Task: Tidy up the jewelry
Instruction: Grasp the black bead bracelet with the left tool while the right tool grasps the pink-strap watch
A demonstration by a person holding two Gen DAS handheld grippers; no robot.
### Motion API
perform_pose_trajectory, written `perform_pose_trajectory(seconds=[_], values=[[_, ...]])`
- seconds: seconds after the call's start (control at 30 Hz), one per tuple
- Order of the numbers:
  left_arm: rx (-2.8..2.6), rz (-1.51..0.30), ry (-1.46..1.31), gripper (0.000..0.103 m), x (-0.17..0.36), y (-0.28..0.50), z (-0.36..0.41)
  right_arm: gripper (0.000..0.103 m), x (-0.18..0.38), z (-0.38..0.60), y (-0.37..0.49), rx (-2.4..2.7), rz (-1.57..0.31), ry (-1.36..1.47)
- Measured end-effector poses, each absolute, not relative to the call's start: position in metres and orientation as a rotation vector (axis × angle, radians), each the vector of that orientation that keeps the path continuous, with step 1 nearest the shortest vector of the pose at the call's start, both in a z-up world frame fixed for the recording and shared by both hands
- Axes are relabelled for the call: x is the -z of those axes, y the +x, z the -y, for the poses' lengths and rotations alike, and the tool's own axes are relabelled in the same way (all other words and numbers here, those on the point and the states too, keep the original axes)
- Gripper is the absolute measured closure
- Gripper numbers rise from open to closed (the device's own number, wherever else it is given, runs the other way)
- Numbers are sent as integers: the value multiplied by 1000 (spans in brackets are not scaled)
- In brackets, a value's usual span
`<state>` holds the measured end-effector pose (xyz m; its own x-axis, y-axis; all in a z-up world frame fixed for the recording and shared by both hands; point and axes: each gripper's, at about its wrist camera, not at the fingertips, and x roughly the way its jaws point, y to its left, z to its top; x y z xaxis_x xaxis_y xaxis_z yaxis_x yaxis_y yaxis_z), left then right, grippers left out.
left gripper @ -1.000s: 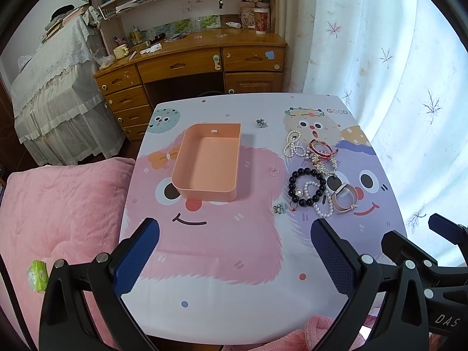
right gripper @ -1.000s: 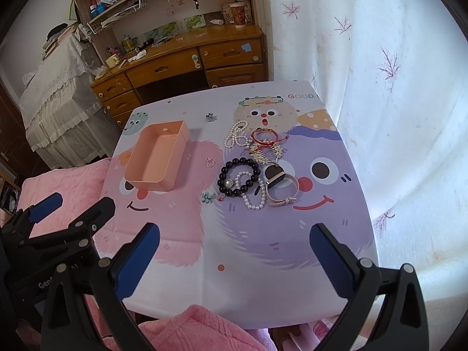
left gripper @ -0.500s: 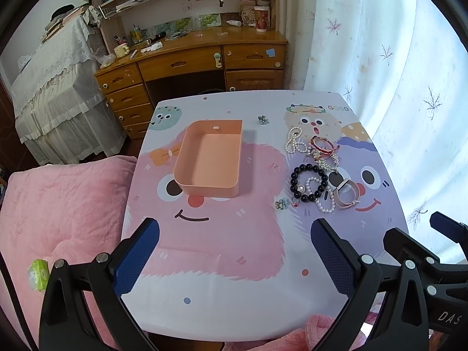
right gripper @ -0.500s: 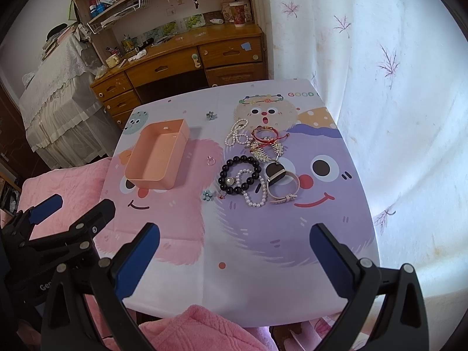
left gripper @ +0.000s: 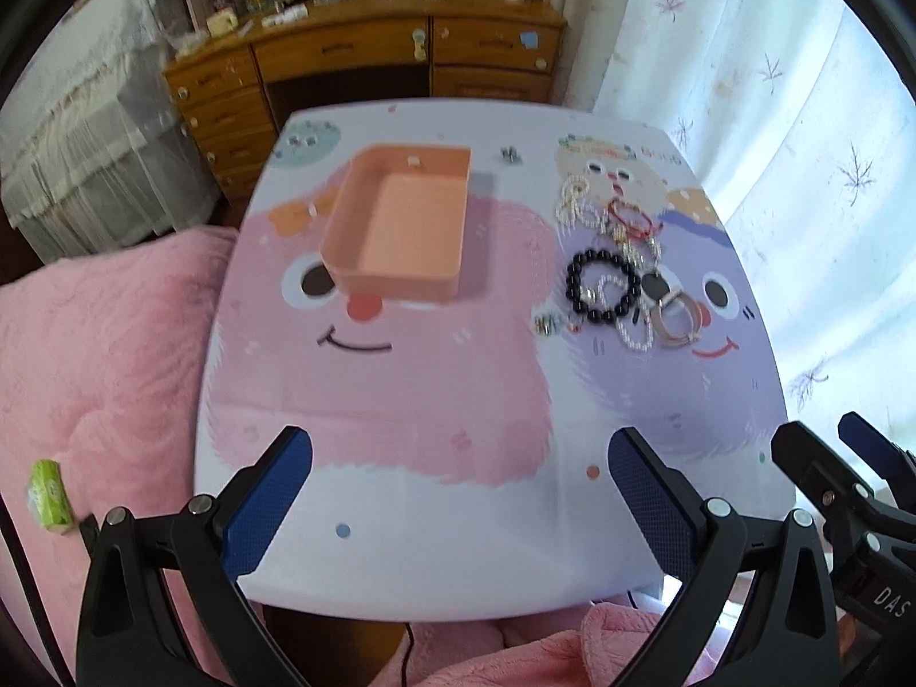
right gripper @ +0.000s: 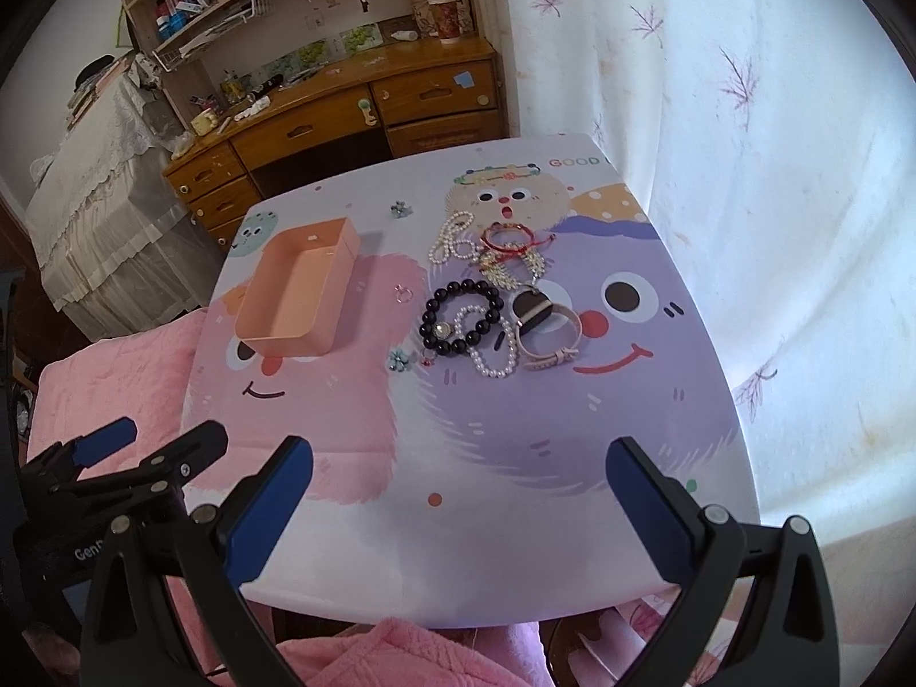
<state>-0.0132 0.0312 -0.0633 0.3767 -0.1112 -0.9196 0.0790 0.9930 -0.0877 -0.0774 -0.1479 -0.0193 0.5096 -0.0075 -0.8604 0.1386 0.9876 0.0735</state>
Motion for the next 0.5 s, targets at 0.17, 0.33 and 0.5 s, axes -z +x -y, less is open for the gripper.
perform_pose_trajectory(seconds=[0.17, 0.33, 0.5], values=[[199, -1263, -74, 1, 99, -20, -40, 1, 34, 137, -89, 125, -968, 51], [206, -1318, -82, 1, 125, -24, -50, 1, 49, 124, -95, 128, -920, -86], [249, -1259, -73, 2, 133, -10, -39, 1, 65, 126, -95, 83, -871, -142]])
